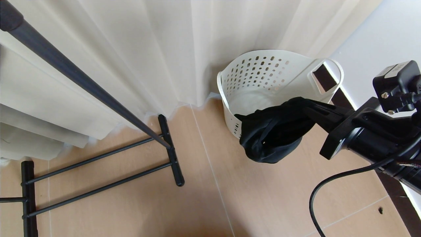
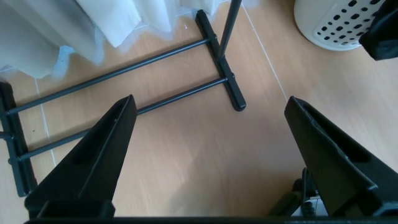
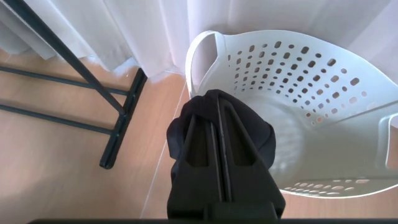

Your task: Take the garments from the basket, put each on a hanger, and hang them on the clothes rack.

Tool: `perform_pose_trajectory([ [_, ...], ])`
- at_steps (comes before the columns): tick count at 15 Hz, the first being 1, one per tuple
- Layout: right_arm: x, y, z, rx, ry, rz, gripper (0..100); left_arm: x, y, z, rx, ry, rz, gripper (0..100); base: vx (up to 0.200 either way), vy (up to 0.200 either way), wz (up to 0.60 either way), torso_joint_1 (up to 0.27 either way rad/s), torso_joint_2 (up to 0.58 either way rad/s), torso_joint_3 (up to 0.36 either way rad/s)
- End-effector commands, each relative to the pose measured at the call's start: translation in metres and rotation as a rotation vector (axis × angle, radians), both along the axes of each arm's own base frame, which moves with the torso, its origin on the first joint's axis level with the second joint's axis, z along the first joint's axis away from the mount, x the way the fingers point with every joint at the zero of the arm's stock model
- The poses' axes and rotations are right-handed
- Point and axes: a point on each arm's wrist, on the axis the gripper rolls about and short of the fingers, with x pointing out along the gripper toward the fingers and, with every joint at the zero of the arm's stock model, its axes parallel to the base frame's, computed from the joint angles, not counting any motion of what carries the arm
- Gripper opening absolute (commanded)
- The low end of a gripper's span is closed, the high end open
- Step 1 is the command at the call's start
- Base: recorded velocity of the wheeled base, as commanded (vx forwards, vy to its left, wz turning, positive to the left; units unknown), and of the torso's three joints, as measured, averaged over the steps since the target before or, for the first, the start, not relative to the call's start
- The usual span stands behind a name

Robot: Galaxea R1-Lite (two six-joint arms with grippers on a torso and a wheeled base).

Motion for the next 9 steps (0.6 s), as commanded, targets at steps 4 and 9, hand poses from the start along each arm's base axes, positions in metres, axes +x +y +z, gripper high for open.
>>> perform_pose_trajectory([
  [4,0.0007,0.0006,-0.0028,-0.006,0.008,0.0,0,0.0,0.0,0.0,0.0,0.0,0.0,100,0.0,0.0,0.0,0.0,0.0,0.169],
  [9,0.0022,0.0017,-0.0041,-0.01,0.013,0.0,0,0.0,0.0,0.0,0.0,0.0,0.002,100,0.0,0.0,0.0,0.0,0.0,0.2],
])
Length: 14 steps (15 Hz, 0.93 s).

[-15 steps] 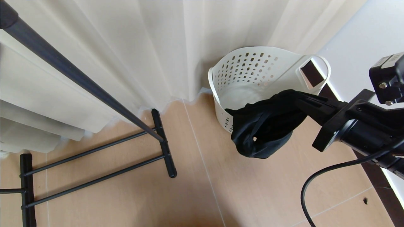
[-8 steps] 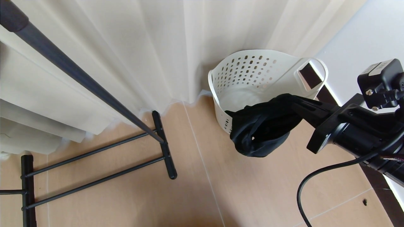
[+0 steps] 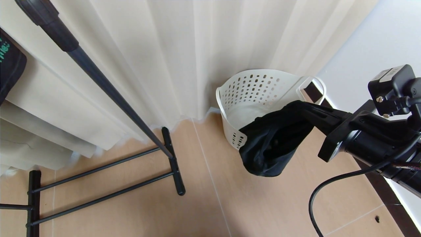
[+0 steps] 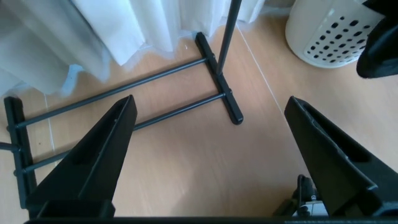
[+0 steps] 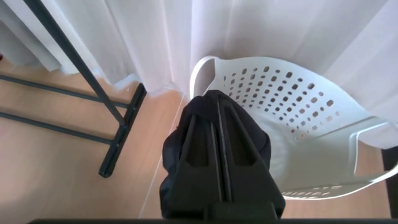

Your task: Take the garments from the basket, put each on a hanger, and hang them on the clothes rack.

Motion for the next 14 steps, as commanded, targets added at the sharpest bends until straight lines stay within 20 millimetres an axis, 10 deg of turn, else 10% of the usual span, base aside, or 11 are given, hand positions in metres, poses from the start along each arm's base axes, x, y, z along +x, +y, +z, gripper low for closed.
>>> perform_pose_trajectory([
  [1,0.0025,0.001,-0.0017,-0.006,0.006,-0.004,0,0.0,0.0,0.0,0.0,0.0,0.0,100,0.0,0.0,0.0,-0.007,0.0,0.198],
  [14,0.0075,-0.0001,-0.0031,-0.011,0.013,-0.019,0,0.0,0.0,0.0,-0.001,0.0,0.002,100,0.0,0.0,0.0,0.015,-0.09,0.122],
])
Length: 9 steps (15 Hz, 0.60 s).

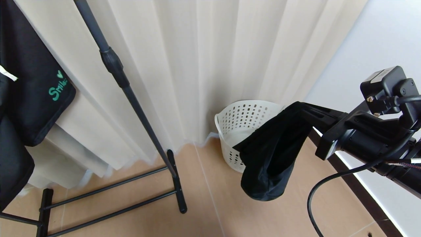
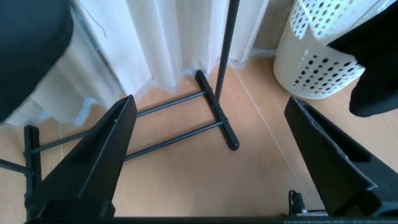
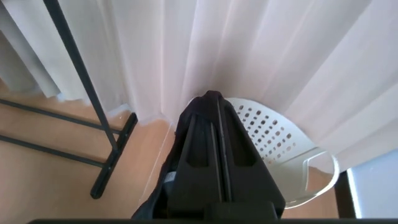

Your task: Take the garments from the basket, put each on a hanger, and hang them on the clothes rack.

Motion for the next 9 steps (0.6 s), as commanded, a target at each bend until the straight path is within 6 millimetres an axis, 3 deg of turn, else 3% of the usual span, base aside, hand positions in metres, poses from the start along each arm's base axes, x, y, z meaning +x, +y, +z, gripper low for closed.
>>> perform_pose_trajectory([
  [1,0.0006,0.0004,-0.0011,-0.003,0.004,0.0,0,0.0001,0.0,0.0002,0.0,0.001,0.0,100,0.0,0.0,0.0,0.085,-0.41,-0.144],
  [9,0.0006,0.0004,-0.0011,-0.003,0.004,-0.002,0,0.0001,0.0,0.0002,0.0,0.001,0.0,100,0.0,0.0,0.0,0.121,-0.46,-0.139],
])
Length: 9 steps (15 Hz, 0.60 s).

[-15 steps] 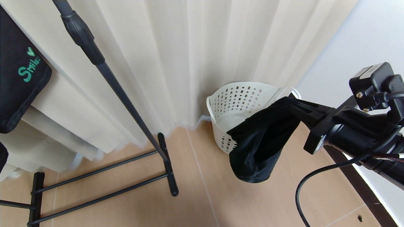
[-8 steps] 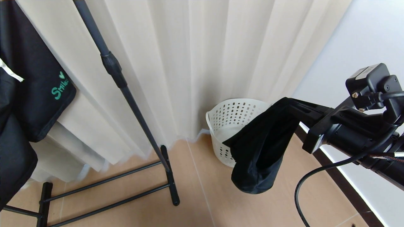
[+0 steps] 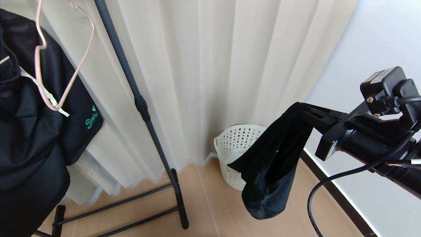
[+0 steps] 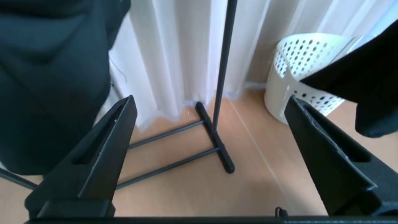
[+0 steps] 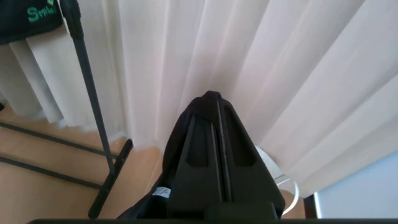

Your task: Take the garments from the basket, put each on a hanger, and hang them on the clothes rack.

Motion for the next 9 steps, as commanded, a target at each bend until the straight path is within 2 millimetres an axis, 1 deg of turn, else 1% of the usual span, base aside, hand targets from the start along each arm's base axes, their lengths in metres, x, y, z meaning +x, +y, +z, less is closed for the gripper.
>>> perform_pose_trajectory([
  [1,0.0003,0.0003,-0.0004,-0.001,0.001,0.0,0,0.0001,0.0,0.0,0.0,0.002,0.0,100,0.0,0.0,0.0,0.154,-0.49,-0.139],
  [5,0.0002,0.0002,-0.0008,-0.002,0.002,0.0,0,0.0001,0.0,0.0001,0.0,0.001,0.0,100,0.0,0.0,0.0,0.173,-0.5,-0.126],
  [9,0.0002,0.0002,-0.001,-0.003,0.003,0.0,0,0.0001,0.0,0.0,0.0,0.002,0.0,100,0.0,0.0,0.0,0.209,-0.54,-0.118],
])
